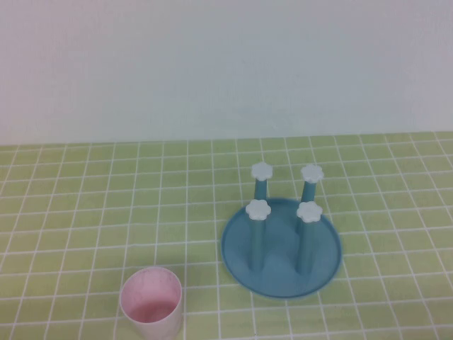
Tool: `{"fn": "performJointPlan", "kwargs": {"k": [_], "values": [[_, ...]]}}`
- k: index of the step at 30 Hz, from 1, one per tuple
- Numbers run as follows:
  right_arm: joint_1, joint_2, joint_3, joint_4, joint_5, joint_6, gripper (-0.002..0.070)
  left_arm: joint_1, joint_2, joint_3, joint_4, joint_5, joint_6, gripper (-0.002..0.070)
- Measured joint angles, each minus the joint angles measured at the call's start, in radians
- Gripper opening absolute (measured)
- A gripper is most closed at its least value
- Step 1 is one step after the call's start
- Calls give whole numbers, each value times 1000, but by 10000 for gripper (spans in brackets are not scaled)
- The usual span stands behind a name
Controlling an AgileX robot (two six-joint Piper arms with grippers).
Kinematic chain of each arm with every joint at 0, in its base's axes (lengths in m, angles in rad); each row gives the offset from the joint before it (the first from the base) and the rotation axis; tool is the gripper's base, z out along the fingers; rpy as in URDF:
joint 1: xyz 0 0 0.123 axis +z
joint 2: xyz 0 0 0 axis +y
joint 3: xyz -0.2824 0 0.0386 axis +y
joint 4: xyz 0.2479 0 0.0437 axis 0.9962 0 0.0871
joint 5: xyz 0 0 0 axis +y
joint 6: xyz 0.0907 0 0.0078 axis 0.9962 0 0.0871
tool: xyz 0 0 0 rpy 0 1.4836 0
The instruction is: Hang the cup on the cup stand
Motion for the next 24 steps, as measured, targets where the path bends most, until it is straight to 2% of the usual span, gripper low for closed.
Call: {"fn": "performJointPlan", "kwargs": {"k": [10, 24], "values": [[0, 0, 0, -16, 0, -4, -1, 0, 0, 0, 0, -37, 0, 0], [0, 0, 2, -124, -20, -17, -1, 0, 0, 0, 0, -380, 0, 0]]}}
